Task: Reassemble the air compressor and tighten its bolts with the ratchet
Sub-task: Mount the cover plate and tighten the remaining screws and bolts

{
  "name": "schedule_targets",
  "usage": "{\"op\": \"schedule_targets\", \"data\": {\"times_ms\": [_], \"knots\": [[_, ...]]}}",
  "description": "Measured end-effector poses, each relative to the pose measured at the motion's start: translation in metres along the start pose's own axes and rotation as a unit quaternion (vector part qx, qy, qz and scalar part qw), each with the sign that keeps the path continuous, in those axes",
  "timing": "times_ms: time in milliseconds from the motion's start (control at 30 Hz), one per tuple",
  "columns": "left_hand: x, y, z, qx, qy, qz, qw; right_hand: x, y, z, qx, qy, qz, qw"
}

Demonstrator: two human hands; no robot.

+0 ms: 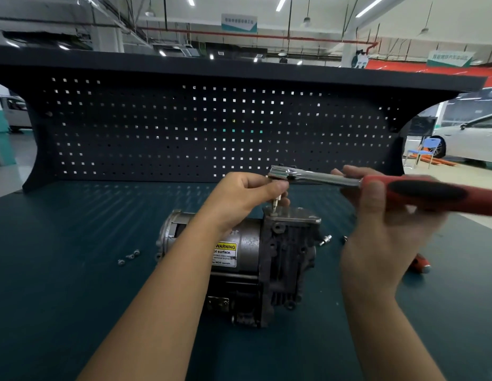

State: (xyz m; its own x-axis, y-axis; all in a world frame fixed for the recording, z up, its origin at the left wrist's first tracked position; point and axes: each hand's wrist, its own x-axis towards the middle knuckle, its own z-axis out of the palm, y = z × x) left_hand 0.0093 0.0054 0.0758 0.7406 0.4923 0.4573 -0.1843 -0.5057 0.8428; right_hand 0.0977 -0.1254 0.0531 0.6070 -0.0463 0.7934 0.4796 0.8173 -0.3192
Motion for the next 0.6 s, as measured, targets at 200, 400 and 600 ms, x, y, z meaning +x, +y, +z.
{"op": "schedule_targets", "data": {"times_ms": [200,400,600], "knots": [[-0.002,0.002,0.004,-0.031,0.014,0.001,0.999,-0.010,-0.008,0.012,-0.032,-0.189,-0.176,0.966],[0.000,0.000,0.002,-0.027,-0.001,-0.002,1.000,-0.001,-0.007,0.016,-0.157,-0.221,-0.243,0.931],[-0.001,-0.001,0.000,-0.047,-0.020,-0.005,0.999,0.018,0.007,0.004,-0.009,0.022,0.090,0.996]]}}
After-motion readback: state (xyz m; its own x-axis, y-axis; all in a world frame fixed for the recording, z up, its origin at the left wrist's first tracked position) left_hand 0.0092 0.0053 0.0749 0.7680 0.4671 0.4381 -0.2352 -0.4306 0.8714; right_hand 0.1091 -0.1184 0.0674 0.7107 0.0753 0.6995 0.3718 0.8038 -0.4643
